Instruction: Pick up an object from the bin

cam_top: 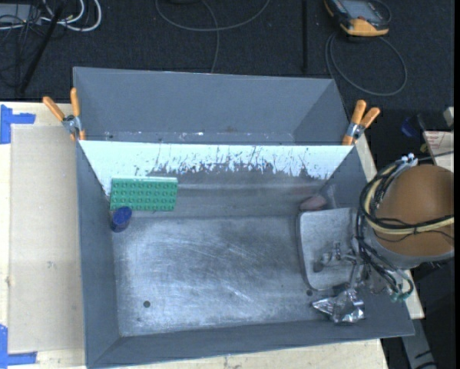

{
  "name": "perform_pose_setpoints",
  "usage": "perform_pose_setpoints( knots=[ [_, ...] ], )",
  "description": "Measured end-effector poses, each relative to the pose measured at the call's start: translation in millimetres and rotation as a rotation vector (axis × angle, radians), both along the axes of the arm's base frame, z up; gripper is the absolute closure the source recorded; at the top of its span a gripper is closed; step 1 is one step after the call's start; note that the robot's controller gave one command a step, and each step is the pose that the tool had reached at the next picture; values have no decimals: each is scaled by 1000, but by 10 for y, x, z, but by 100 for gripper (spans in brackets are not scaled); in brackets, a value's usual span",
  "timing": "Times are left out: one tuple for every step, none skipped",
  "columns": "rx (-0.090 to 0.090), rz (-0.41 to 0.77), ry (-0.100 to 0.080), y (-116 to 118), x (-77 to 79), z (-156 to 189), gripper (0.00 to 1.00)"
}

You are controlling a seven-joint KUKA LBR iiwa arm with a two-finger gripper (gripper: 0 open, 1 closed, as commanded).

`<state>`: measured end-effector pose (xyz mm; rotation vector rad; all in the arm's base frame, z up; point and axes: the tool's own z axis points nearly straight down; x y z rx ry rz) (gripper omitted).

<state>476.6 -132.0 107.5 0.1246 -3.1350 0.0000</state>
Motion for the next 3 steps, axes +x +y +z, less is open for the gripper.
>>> perform_pose_setpoints(
  knots=[
    [12, 361, -6, -109, 137, -360, 0],
    [5, 355, -1, -165, 117, -358, 100],
    [-3, 338, -12, -250, 149, 1310, 100]
  ],
)
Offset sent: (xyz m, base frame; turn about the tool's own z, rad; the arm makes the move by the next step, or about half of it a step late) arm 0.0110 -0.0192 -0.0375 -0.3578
